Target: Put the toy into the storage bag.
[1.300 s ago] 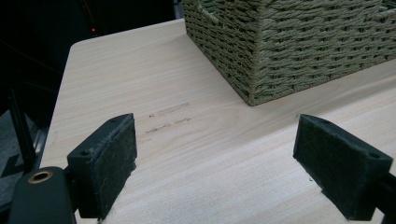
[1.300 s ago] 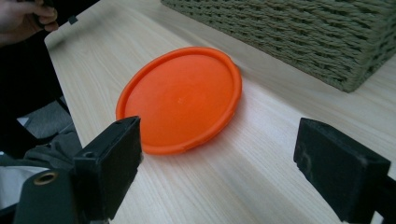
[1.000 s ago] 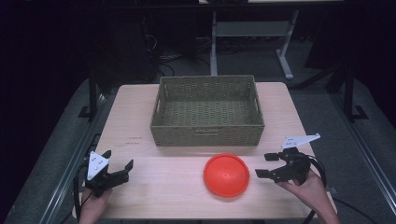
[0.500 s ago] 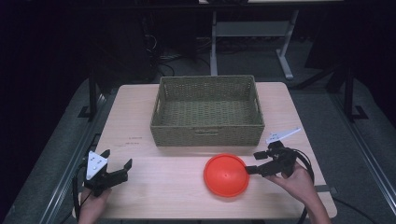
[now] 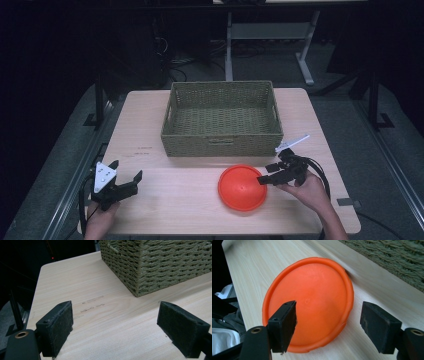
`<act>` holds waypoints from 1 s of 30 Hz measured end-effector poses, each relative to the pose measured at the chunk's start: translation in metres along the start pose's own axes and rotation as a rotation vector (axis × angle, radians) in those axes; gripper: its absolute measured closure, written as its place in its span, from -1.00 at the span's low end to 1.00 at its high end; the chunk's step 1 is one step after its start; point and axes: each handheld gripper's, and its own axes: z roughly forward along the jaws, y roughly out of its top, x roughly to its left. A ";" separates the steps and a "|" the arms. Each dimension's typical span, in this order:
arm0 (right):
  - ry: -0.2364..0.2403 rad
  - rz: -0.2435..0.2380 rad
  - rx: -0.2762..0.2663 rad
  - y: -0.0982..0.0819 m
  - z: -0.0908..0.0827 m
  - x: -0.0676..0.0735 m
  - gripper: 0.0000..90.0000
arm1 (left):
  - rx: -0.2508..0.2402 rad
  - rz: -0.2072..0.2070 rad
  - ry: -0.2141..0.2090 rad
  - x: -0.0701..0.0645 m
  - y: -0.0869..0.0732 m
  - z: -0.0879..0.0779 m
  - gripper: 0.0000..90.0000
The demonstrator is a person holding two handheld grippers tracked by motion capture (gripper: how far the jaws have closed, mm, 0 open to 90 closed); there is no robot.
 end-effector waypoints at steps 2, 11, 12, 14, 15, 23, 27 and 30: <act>-0.003 0.001 0.009 0.001 0.004 -0.001 -0.33 | 0.001 0.002 0.000 0.000 0.000 0.000 -0.72; 0.002 0.005 0.061 -0.001 0.017 -0.004 -0.29 | 0.001 -0.004 0.004 0.001 0.000 0.000 -0.72; 0.002 0.005 0.061 -0.001 0.017 -0.004 -0.29 | 0.001 -0.004 0.004 0.001 0.000 0.000 -0.72; 0.003 0.004 0.065 -0.003 0.019 -0.006 -0.25 | 0.001 0.001 0.003 0.000 0.000 0.000 -0.72; 0.006 0.008 0.064 -0.003 0.019 -0.006 -0.23 | 0.002 0.001 0.003 0.000 0.000 0.000 -0.72; 0.007 0.013 0.068 -0.003 0.020 -0.009 -0.11 | 0.007 0.007 0.004 0.000 0.000 0.000 -0.72; 0.007 0.017 0.080 -0.002 0.023 -0.011 -0.02 | 0.002 0.002 0.005 -0.001 0.001 0.000 -0.72; 0.010 0.020 0.090 -0.002 0.025 -0.012 0.03 | 0.001 0.010 0.004 -0.001 0.001 0.001 -0.72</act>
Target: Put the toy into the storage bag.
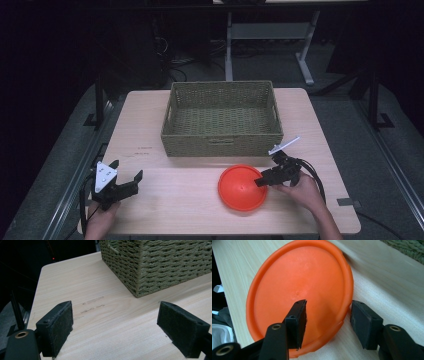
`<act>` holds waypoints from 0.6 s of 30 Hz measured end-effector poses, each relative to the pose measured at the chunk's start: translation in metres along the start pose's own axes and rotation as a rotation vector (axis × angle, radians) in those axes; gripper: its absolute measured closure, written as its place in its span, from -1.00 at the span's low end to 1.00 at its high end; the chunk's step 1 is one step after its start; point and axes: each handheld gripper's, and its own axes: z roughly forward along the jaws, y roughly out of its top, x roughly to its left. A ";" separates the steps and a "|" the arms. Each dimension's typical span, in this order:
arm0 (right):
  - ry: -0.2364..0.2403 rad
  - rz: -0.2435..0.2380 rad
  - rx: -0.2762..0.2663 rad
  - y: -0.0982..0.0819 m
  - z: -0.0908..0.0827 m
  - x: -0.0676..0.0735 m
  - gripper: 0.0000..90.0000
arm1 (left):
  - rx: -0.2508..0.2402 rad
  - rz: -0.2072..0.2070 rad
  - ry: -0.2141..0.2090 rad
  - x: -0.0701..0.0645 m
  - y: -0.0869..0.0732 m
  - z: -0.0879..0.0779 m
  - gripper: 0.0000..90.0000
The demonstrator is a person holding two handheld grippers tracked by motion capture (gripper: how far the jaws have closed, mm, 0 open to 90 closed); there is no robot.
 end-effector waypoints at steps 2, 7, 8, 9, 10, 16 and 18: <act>0.007 0.005 0.002 0.000 0.002 -0.001 0.06 | 0.000 -0.001 0.000 0.000 0.000 0.000 -0.72; 0.009 0.009 0.008 0.000 0.006 -0.002 0.09 | -0.005 -0.010 0.002 0.000 0.000 0.000 -0.72; 0.005 0.009 0.008 0.001 0.007 -0.002 0.10 | -0.005 -0.007 0.002 0.000 0.000 0.000 -0.72; 0.003 0.006 0.008 0.001 0.007 -0.002 0.12 | -0.005 -0.004 0.000 0.000 0.000 0.000 -0.72; 0.004 0.011 0.005 0.001 0.008 -0.003 0.14 | -0.003 0.000 -0.001 0.000 0.000 0.000 -0.72; -0.010 0.016 0.006 0.002 0.008 -0.004 0.33 | -0.003 -0.001 0.000 -0.001 0.001 0.000 -0.72; -0.018 0.015 0.009 0.003 0.008 -0.004 0.40 | -0.003 -0.001 0.000 -0.001 0.001 0.000 -0.72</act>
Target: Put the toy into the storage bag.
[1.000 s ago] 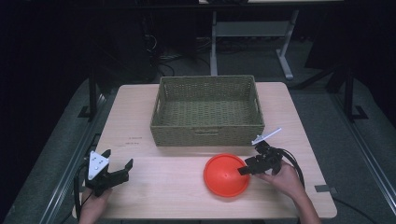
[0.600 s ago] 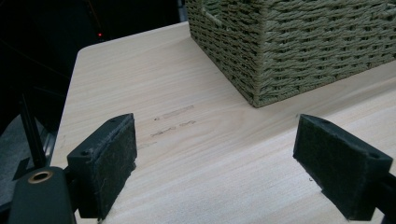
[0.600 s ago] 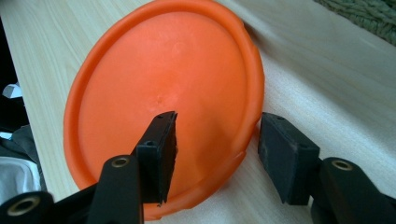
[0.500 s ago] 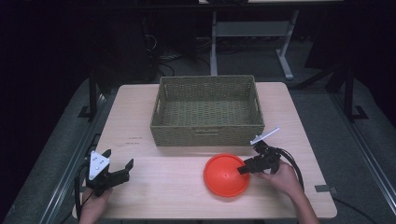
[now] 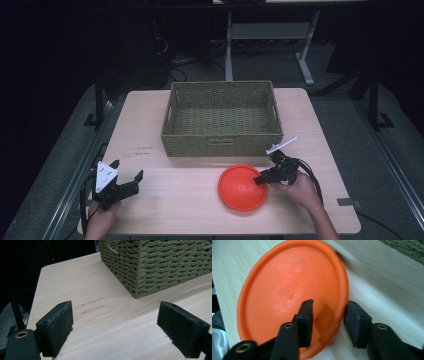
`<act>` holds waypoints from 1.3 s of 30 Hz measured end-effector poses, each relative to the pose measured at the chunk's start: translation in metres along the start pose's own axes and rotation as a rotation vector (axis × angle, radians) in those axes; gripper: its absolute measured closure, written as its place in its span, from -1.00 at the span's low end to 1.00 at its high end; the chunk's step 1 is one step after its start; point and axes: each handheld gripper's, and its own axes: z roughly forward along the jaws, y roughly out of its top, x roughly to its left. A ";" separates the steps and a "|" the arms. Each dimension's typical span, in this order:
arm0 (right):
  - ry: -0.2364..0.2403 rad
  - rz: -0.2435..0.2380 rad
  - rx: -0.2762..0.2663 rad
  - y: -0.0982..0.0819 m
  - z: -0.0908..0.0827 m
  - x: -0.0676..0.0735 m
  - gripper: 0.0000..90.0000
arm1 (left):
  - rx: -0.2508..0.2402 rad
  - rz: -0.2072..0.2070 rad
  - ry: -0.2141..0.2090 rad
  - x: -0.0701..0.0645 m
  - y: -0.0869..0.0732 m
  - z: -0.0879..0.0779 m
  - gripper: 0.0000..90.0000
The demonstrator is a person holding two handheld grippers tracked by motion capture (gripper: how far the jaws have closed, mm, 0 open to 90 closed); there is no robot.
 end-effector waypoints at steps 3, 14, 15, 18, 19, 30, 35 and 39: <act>-0.030 -0.015 -0.005 0.000 -0.004 0.002 0.61 | -0.001 0.004 0.000 0.000 0.000 0.000 -0.72; -0.007 -0.060 -0.026 0.017 -0.022 0.024 0.84 | 0.001 0.025 0.008 -0.002 0.000 0.000 -0.72; 0.002 -0.063 -0.032 0.018 -0.023 0.024 0.84 | -0.001 0.023 0.008 -0.002 0.000 0.000 -0.72; 0.029 -0.062 -0.046 0.019 -0.030 0.027 0.84 | 0.000 0.026 0.009 -0.002 0.001 -0.001 -0.72; 0.030 -0.069 -0.063 0.019 -0.033 0.028 0.84 | -0.001 0.027 0.009 -0.002 0.001 0.000 -0.72; 0.032 -0.109 -0.150 0.030 -0.070 0.054 0.84 | 0.001 0.037 0.015 -0.004 0.000 -0.001 -0.72; 0.008 -0.119 -0.185 0.036 -0.086 0.062 0.84 | -0.002 0.038 0.013 -0.004 0.001 0.000 -0.72; 0.010 -0.110 -0.204 0.044 -0.100 0.062 0.84 | -0.001 0.040 0.015 -0.003 0.000 0.000 -0.72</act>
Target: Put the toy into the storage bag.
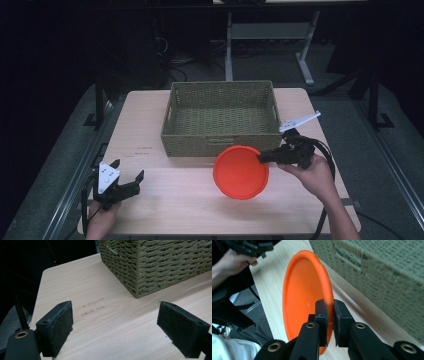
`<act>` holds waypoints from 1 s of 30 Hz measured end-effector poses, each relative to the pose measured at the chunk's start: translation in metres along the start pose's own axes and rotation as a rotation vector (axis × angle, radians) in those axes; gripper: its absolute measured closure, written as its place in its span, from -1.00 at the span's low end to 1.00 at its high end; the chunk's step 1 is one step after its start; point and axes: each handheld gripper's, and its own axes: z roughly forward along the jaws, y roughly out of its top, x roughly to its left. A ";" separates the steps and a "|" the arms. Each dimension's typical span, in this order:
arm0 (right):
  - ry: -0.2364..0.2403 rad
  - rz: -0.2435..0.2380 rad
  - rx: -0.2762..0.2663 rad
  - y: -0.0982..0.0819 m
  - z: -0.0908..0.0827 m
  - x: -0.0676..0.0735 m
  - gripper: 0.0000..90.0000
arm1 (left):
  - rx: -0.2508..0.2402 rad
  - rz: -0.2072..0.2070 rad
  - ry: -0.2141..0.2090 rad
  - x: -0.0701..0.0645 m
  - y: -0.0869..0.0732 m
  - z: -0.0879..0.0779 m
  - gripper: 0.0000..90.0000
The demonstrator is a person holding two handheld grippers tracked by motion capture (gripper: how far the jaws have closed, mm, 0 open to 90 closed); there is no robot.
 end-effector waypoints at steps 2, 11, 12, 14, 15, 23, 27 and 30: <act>0.009 0.005 -0.010 0.005 -0.005 -0.001 0.84 | -0.002 -0.012 0.005 0.000 0.000 -0.001 -0.72; -0.005 -0.007 -0.026 0.037 -0.015 -0.001 0.84 | 0.002 -0.007 0.016 0.001 -0.001 0.000 -0.72; -0.010 -0.008 -0.023 0.040 -0.016 -0.001 0.84 | 0.002 -0.007 0.016 0.001 -0.001 0.000 -0.72; -0.018 -0.013 -0.022 0.047 -0.018 -0.001 0.84 | 0.004 -0.010 0.017 0.002 -0.001 0.000 -0.72; -0.025 -0.015 -0.021 0.051 -0.019 -0.001 0.84 | 0.004 -0.010 0.017 0.002 -0.001 0.000 -0.72; -0.041 -0.024 -0.039 0.073 -0.026 0.001 0.84 | 0.001 -0.004 0.012 0.001 0.000 0.000 -0.72; -0.051 -0.019 -0.038 0.081 -0.027 -0.001 0.84 | 0.001 -0.001 0.009 0.001 0.000 0.000 -0.72; -0.042 -0.010 -0.037 0.089 -0.027 -0.005 0.84 | 0.004 -0.010 0.008 0.000 0.000 0.000 -0.72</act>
